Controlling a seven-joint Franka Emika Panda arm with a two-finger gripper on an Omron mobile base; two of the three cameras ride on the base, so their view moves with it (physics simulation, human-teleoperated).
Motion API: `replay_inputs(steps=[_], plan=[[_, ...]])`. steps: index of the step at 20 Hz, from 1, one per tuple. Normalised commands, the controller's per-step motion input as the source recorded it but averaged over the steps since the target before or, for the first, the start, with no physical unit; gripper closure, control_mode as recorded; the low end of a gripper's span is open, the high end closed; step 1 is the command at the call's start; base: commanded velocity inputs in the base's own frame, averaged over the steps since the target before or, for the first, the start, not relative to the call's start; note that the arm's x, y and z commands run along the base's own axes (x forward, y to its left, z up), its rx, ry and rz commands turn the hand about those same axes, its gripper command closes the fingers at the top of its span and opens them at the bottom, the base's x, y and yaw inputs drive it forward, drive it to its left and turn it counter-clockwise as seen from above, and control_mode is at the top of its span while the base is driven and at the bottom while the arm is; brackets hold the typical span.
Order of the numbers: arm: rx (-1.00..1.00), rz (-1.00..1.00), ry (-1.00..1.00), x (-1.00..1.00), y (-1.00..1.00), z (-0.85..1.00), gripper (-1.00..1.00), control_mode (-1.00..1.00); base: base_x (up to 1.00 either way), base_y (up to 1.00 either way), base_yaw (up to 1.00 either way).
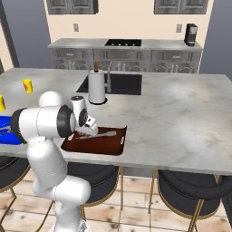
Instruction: Gather the lemon and sweet potato from the fridge and place them on a tray on the dining counter. Then gather the fishs from the fridge and place them on the other tray.
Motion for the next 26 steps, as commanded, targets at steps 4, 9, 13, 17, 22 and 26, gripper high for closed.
replay_inputs(steps=[4,9,13,17,22,26], plan=[[0.00,0.00,0.03,0.11,0.01,-0.34,1.00,-1.00,0.00,0.00,0.00],[0.00,0.00,0.01,-0.01,0.00,-0.29,-1.00,-1.00,0.00,0.00,0.00],[0.00,-0.01,0.00,-0.06,0.00,-0.23,-1.00,-1.00,0.00,0.00,0.00],[0.01,-0.02,0.00,-0.24,0.00,-0.06,-1.00,-1.00,0.00,0.00,0.00],[0.01,-0.03,0.00,-0.20,0.00,0.09,-1.00,-1.00,0.00,0.00,0.00],[0.00,0.00,-0.03,-0.22,-0.06,0.48,-1.00,-1.00,0.00,0.00,0.00]])
